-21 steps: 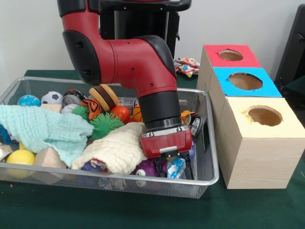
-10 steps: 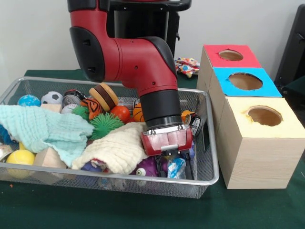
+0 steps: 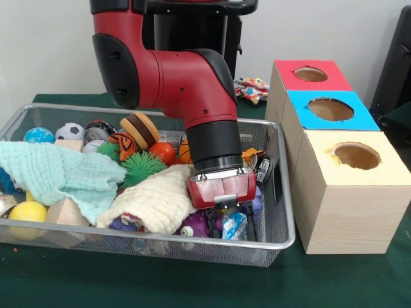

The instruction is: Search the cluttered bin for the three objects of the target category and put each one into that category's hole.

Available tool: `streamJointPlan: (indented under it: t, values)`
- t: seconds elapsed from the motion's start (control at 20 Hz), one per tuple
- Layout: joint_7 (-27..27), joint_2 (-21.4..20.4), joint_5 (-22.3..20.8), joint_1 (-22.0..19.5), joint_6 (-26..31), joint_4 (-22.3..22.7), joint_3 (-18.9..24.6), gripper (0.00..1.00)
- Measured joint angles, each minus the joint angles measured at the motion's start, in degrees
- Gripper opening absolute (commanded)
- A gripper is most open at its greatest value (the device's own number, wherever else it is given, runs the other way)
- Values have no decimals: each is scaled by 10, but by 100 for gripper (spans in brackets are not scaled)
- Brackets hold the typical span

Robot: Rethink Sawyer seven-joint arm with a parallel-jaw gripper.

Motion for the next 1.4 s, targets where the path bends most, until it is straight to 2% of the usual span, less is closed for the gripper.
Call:
streamJointPlan:
  t: [0.3,0.85,1.15,1.2,1.4]
  values:
    - [0,1,4,9,-10,-1,-14,100]
    - [0,2,4,8,-10,-3,-13,100]
    - [0,3,-9,-14,0,-1,13,100]
    - [0,2,-19,-27,4,3,30,0]
    - [0,-2,-25,-35,4,11,42,0]
